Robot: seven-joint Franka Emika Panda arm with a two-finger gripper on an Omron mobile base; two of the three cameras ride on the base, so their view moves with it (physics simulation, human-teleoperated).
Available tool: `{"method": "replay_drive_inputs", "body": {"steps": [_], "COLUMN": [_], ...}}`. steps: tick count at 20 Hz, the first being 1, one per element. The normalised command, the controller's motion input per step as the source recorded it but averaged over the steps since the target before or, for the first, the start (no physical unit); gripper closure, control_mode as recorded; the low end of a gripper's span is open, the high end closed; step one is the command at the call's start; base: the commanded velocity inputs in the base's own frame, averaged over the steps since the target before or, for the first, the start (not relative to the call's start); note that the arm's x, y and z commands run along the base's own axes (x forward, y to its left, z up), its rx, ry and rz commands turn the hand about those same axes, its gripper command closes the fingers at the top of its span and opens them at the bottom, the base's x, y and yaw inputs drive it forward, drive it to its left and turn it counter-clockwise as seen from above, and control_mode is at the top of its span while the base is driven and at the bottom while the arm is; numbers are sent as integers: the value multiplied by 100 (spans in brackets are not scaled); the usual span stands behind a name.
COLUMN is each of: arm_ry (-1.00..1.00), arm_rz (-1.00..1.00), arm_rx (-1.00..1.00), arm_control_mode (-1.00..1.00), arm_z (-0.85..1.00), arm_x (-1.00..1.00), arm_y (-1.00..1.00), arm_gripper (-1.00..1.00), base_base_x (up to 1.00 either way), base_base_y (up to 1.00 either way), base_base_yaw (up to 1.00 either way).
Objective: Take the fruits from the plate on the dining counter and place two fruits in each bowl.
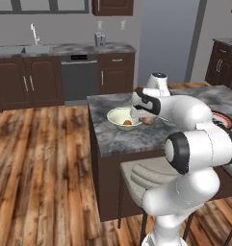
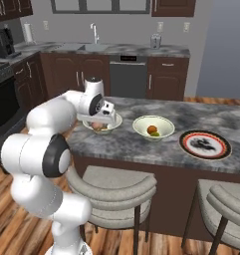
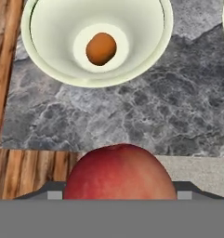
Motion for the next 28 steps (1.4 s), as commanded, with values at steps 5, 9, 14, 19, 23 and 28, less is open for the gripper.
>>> {"method": "replay_drive_inputs", "body": {"steps": [5, 9, 14, 19, 23, 28], "arm_ry": [12, 11, 10, 7, 8, 7], "arm_rz": [0, 0, 0, 0, 0, 0], "arm_rx": [0, 0, 0, 0, 0, 0], "arm_control_mode": [-100, -100, -100, -100, -100, -100], "arm_z": [-4, -26, -50, -59, -16, -2], "arm_x": [100, 100, 100, 74, 21, -1], "arm_y": [45, 0, 0, 0, 0, 0], "arm_gripper": [100, 100, 100, 100, 100, -100], "base_base_x": [0, 0, 0, 0, 0, 0], "base_base_y": [0, 0, 0, 0, 0, 0], "base_base_yaw": [0, 0, 0, 0, 0, 0]}}
